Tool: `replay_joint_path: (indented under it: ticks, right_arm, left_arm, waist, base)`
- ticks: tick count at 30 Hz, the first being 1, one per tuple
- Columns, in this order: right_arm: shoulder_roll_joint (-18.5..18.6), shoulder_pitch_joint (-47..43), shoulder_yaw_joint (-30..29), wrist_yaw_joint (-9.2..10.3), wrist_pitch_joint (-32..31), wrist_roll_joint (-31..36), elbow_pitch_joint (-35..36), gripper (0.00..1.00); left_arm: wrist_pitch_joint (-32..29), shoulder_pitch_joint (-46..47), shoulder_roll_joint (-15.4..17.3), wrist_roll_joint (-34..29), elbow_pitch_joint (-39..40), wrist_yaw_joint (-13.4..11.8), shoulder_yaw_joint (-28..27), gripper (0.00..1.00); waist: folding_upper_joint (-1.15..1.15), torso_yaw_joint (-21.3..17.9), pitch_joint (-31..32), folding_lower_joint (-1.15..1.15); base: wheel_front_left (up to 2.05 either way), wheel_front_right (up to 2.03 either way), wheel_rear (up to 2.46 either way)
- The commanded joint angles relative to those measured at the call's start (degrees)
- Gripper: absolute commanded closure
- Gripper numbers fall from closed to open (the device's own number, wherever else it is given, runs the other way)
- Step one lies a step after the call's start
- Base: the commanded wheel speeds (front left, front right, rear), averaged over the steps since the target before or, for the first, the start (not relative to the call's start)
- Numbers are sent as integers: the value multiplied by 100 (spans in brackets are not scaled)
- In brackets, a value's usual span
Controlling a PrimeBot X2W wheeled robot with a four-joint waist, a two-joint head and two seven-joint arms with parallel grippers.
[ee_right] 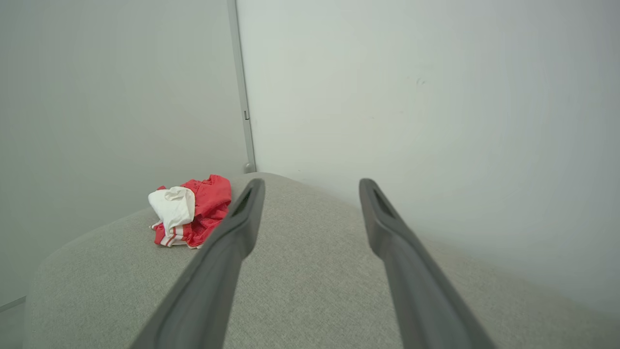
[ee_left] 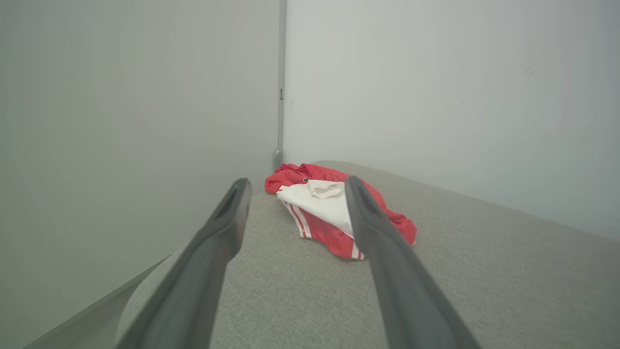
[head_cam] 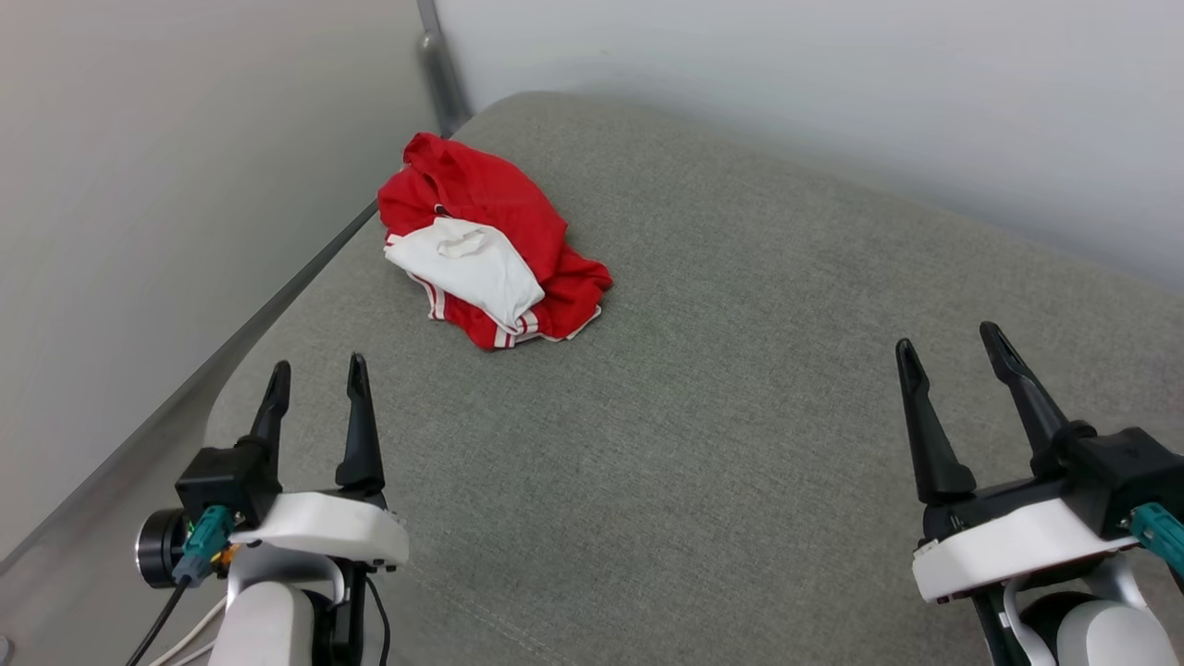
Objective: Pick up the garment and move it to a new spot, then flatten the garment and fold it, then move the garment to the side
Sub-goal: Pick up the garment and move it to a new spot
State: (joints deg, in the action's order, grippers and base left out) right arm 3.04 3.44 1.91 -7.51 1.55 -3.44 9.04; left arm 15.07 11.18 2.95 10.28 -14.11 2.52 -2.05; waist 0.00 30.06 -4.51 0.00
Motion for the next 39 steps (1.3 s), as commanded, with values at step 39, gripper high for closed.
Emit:
replay_joint_path:
  ticks: [39]
  right_arm:
    - [320, 1354, -78, 4, 98, -179, 592, 0]
  left_arm:
    - [-6186, 3334, 1928, 1337, -3408, -265, -731, 0]
  waist:
    - [0, -2591, -2735, 0]
  base:
    - [0, 0, 0]
